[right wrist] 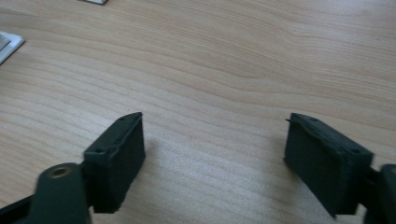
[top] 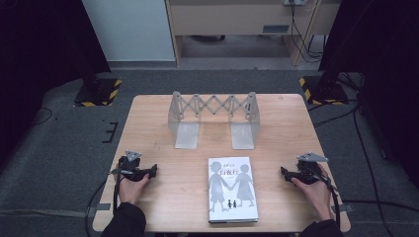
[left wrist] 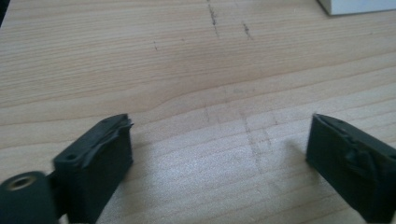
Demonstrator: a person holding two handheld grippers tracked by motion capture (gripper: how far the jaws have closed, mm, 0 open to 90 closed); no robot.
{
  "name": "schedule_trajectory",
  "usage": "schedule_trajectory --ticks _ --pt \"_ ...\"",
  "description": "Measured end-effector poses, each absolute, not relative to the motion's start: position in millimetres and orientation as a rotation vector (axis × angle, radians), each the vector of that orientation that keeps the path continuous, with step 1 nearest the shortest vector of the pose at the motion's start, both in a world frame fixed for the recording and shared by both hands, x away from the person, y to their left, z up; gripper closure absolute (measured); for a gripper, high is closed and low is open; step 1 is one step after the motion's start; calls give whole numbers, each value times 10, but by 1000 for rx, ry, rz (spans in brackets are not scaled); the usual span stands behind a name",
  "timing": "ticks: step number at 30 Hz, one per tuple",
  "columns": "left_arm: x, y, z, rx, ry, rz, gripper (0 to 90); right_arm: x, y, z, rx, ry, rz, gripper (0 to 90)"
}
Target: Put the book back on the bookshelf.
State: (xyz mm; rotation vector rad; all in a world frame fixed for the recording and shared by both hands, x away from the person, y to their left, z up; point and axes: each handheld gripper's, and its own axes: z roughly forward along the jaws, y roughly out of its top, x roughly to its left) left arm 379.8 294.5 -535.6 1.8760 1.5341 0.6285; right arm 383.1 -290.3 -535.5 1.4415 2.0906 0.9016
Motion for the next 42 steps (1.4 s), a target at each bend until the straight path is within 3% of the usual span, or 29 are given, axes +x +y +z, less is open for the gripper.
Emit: schedule_trajectory --ticks 6,25,35,42 --pt "3762 2937 -5311 1851 1527 613 194 3794 -2917 -5285 1435 2052 955 258" --pt "3578 2767 -5099 1772 1381 591 232 3718 -2731 -5144 1399 2073 1053 247" --pt "3484 2591 -4998 1764 1285 576 196 3682 -2664 -5043 1374 2056 1127 244" --pt "3443 2482 -4959 1763 1246 562 231 3657 -2569 -4973 1344 2066 1176 239"
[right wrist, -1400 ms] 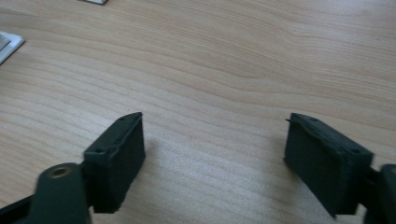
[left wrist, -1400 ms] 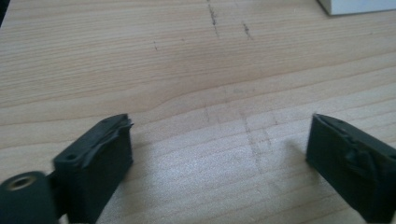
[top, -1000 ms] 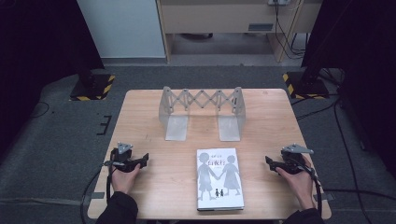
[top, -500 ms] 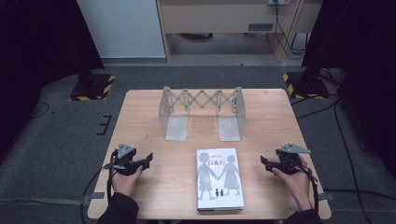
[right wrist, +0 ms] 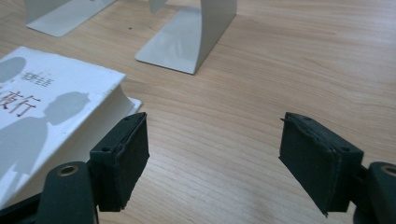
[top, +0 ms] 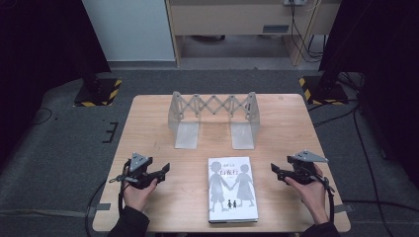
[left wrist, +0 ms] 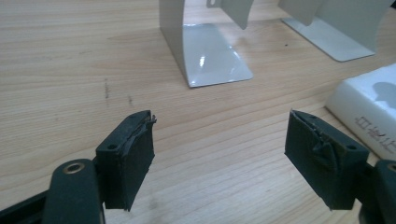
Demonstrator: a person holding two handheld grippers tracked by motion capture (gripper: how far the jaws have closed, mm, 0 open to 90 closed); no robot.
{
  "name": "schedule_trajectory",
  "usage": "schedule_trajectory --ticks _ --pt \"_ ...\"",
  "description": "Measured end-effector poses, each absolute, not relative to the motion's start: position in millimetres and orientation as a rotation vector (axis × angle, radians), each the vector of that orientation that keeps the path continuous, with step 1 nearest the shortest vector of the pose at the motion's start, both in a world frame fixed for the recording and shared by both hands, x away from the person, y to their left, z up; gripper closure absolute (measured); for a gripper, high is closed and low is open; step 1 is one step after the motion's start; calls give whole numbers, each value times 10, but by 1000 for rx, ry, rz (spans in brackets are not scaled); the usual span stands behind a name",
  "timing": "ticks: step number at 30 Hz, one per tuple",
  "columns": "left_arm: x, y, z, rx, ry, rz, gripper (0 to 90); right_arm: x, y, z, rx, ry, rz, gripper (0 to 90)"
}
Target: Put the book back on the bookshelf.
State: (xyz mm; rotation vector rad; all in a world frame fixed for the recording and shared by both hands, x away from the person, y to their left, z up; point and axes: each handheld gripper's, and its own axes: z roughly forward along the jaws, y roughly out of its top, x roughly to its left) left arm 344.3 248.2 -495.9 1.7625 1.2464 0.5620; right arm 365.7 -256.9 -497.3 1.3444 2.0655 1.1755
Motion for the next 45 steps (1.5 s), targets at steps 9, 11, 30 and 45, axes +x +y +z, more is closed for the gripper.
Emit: schedule_trajectory --ticks 9,11,30,45 --pt "3404 2296 -4922 1797 1190 544 223 3626 -2453 -4946 1325 2091 1233 240" --pt "3395 2256 -4920 1807 1178 546 214 3620 -2427 -4956 1326 2091 1239 236" --pt "3322 1913 -4935 1849 1104 487 214 3570 -2252 -4988 1302 2129 1283 238" --pt "3295 1738 -4962 1883 1063 442 204 3539 -2113 -5017 1283 2163 1301 240"
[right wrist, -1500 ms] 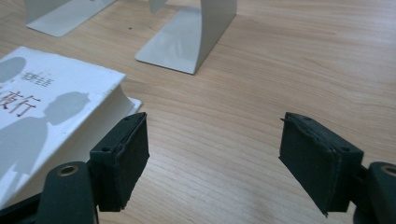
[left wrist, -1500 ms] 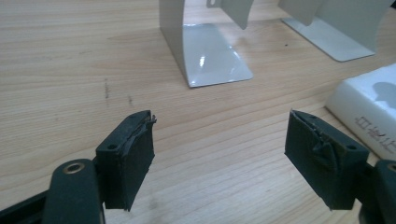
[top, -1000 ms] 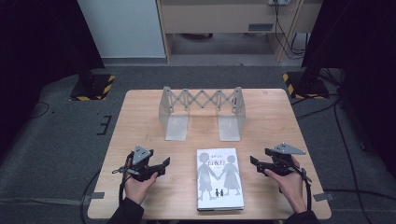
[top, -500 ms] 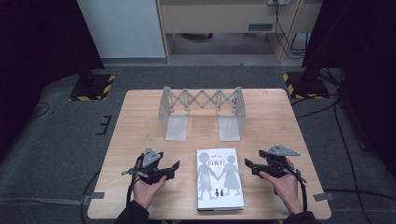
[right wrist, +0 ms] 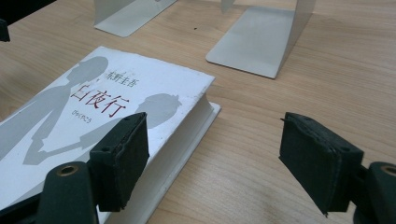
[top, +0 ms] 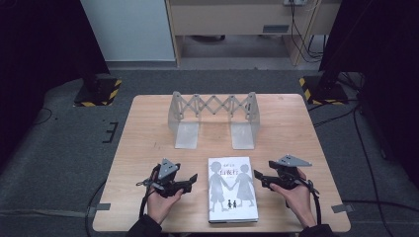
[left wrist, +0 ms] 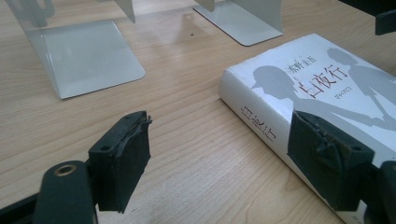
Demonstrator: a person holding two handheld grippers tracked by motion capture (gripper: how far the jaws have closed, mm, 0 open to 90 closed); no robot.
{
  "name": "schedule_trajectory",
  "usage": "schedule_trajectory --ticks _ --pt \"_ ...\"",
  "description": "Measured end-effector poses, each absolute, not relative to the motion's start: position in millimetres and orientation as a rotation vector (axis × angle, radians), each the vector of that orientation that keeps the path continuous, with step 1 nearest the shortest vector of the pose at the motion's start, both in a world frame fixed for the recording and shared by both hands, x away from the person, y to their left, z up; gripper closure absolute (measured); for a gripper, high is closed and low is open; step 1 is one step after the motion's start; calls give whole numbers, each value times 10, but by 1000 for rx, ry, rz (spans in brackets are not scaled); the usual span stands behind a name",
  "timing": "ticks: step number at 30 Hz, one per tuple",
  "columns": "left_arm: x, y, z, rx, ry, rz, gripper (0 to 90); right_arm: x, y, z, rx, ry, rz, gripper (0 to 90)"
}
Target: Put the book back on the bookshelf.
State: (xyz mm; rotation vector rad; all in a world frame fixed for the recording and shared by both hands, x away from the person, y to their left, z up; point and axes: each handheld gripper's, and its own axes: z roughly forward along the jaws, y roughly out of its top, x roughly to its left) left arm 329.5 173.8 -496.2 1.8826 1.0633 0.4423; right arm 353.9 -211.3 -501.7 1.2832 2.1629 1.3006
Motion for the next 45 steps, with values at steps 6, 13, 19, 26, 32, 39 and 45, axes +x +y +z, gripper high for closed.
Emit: schedule_trajectory --ticks 6,13,19,26,32,39,45 --pt "3279 1665 -4985 1899 1039 436 201 3523 -2046 -5037 1268 2189 1304 241" --pt "3272 1562 -5010 1917 1019 416 198 3504 -1956 -5077 1270 2217 1330 241" --pt "3262 1513 -5031 1925 1012 402 209 3497 -1905 -5109 1272 2230 1343 243" --pt "3251 1507 -5055 1933 1009 399 212 3489 -1825 -5162 1272 2268 1346 244" --pt "3238 1460 -5080 1956 995 390 212 3495 -1775 -5191 1277 2275 1364 242" --pt "3209 1364 -5103 1975 968 366 212 3495 -1714 -5213 1287 2284 1390 240" --pt "3207 1328 -5114 1993 954 356 211 3509 -1695 -5228 1299 2279 1402 227"
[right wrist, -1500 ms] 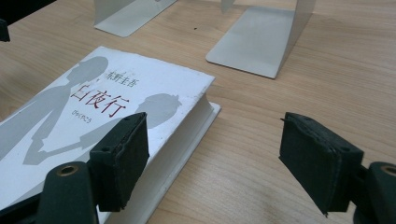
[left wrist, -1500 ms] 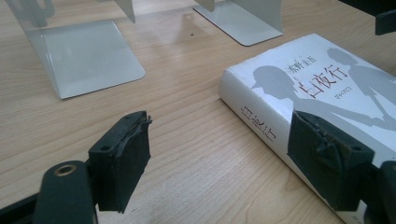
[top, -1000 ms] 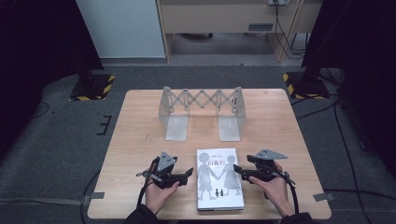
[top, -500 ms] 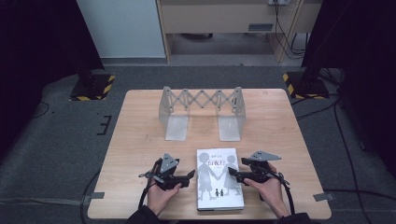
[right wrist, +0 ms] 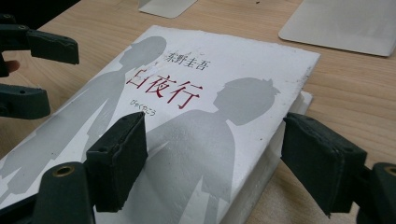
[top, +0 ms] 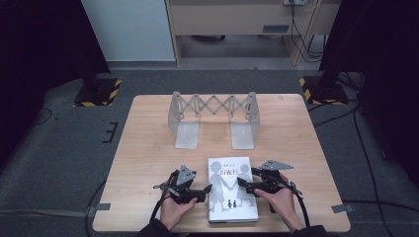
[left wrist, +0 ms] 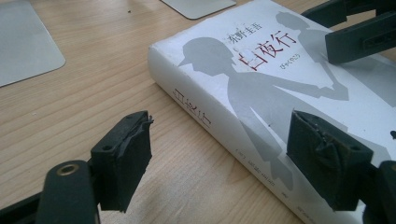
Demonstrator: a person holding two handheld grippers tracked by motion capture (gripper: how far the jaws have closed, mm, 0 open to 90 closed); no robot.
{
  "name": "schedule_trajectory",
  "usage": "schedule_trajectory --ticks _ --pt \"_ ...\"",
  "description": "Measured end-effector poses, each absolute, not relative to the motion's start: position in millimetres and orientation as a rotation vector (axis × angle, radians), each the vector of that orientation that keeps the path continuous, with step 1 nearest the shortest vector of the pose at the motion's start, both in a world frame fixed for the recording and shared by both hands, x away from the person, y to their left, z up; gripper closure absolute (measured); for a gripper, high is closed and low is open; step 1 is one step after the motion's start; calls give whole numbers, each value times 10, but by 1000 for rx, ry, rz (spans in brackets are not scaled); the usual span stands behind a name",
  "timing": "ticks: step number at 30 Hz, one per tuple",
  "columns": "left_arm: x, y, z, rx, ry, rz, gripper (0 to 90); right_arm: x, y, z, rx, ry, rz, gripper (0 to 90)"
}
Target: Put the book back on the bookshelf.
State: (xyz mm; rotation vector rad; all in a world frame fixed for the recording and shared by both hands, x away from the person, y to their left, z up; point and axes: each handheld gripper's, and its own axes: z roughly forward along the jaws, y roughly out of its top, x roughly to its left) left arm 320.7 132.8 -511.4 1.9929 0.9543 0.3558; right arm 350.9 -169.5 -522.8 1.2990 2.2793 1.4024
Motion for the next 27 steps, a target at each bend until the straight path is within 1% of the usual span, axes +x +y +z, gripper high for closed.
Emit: schedule_trajectory --ticks 5,9,13,20,27 --pt "3210 1301 -5130 2000 945 338 203 3515 -1686 -5239 1305 2279 1409 219" --pt "3215 1260 -5163 1990 930 298 173 3516 -1682 -5242 1311 2277 1416 218" --pt "3222 1214 -5209 1975 915 257 110 3516 -1680 -5252 1316 2270 1426 219" --pt "3277 1212 -5313 1920 909 207 28 3514 -1674 -5263 1312 2271 1430 219" --pt "3295 1184 -5333 1911 911 183 24 3509 -1670 -5263 1322 2269 1433 219"
